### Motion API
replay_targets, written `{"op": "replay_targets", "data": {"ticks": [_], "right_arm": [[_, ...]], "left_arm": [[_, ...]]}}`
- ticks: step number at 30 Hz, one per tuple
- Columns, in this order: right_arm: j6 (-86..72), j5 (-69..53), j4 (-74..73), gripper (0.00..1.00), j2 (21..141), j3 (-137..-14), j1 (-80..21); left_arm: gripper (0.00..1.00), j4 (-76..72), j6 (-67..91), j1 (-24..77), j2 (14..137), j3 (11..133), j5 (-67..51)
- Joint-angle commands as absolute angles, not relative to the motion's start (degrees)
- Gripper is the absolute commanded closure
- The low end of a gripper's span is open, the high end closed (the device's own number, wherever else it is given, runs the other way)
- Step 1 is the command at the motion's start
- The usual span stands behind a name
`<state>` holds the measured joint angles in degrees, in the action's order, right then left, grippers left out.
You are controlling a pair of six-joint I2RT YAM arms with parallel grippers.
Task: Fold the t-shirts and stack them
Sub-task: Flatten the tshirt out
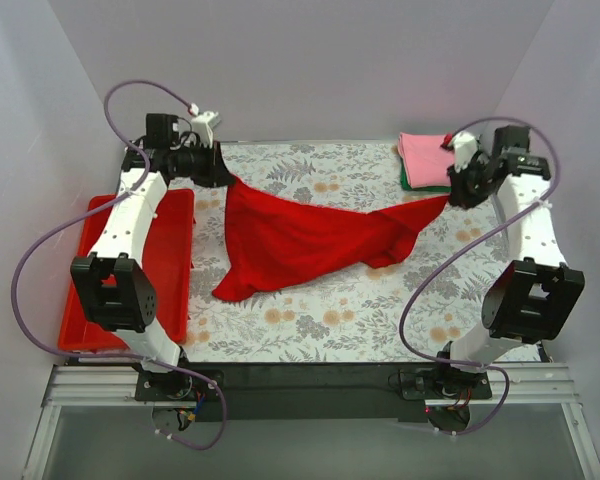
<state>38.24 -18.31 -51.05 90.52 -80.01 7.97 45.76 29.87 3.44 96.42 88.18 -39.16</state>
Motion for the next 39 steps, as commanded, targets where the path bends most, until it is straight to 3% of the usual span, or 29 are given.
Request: {"op": "replay_targets", "data": {"ticks": [1,6,11,19,25,31,39], "right_arm": [[37.2,-23.8,-55.1,0.99,91.6,-95.8,11.0],[33.1,-26.6,-55.7,0.99,95.0,-117.0,14.4],[26.8,-28.0,-51.7,0.99,95.4,-130.0,17.8],[22.7,-24.0,-31.1,0.99,83.6,-120.5,18.8],[21.8,-16.5,-24.5,0.99,76.4,-118.8,19.1],[23.2,-8.5,-15.3,0.99,62.6,-109.5,19.1],[27.2,-3.4,-12.1,0.99,53.4,-109.3,19.0]], "left_arm": [[1.00,43.1,33.0,2.9,94.3,98.8,-36.4],[1.00,36.3,37.8,2.9,93.9,111.0,-31.4],[1.00,24.9,40.9,2.9,89.0,112.2,-26.4],[1.00,19.3,42.3,2.9,84.9,111.4,-24.6],[1.00,16.5,43.5,2.9,76.8,107.3,-26.9],[1.00,16.3,42.0,2.9,65.1,99.9,-27.6],[1.00,18.6,39.9,2.9,52.2,95.6,-28.5]]}}
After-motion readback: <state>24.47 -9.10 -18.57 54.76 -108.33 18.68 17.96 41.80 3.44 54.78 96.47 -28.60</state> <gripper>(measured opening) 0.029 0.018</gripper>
